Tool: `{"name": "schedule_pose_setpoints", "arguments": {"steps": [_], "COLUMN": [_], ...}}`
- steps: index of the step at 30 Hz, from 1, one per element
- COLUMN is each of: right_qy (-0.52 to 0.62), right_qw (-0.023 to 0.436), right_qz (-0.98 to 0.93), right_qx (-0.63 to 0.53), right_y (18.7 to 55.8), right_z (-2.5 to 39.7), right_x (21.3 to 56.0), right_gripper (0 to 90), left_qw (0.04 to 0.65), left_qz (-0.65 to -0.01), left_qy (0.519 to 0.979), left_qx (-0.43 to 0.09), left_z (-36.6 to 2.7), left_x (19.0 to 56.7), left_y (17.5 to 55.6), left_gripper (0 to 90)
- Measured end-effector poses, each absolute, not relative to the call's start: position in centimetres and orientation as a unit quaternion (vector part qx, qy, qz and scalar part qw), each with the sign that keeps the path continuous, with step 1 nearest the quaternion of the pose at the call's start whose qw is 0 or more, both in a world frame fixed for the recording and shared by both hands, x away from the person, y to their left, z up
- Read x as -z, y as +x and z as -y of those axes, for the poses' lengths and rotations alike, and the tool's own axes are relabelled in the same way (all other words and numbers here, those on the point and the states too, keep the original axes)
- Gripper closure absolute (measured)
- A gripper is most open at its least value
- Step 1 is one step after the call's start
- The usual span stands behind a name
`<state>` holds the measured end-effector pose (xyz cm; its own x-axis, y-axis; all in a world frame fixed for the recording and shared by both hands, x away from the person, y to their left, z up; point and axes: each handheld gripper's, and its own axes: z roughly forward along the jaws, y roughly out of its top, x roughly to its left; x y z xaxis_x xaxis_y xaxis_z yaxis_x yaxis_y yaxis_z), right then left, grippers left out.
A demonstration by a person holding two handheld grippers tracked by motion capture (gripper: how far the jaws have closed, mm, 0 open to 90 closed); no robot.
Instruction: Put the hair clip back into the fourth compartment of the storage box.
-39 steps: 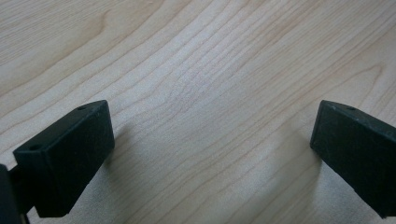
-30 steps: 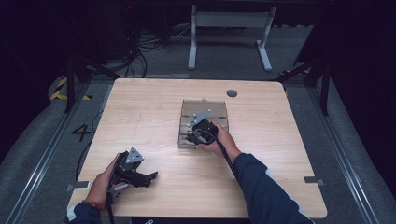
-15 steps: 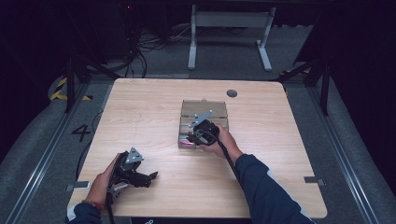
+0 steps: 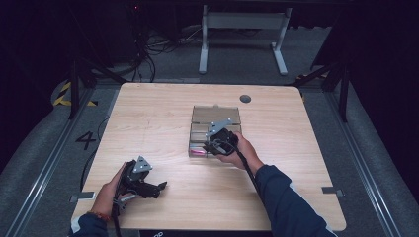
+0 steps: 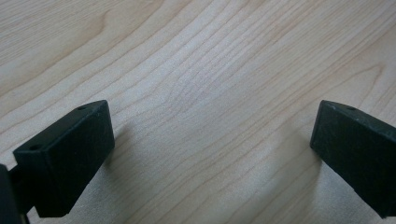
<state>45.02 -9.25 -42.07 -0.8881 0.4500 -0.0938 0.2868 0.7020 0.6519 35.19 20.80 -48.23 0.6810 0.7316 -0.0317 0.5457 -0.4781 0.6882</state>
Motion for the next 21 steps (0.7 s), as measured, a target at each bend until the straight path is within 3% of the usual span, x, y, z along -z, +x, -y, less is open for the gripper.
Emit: {"name": "schedule_pose_setpoints", "arguments": {"steps": [21], "right_qy": [0.194], "right_qw": [0.145], "right_qz": [-0.913], "right_qx": [-0.328], "right_y": [43.0], "right_z": [12.8], "right_x": [40.5], "right_gripper": [78.0], "left_qw": [0.345], "left_qz": [-0.376], "left_qy": [0.849], "left_qx": [-0.135], "left_z": [-20.8], "left_x": [48.2], "left_y": [35.2], "left_gripper": [0.2]}}
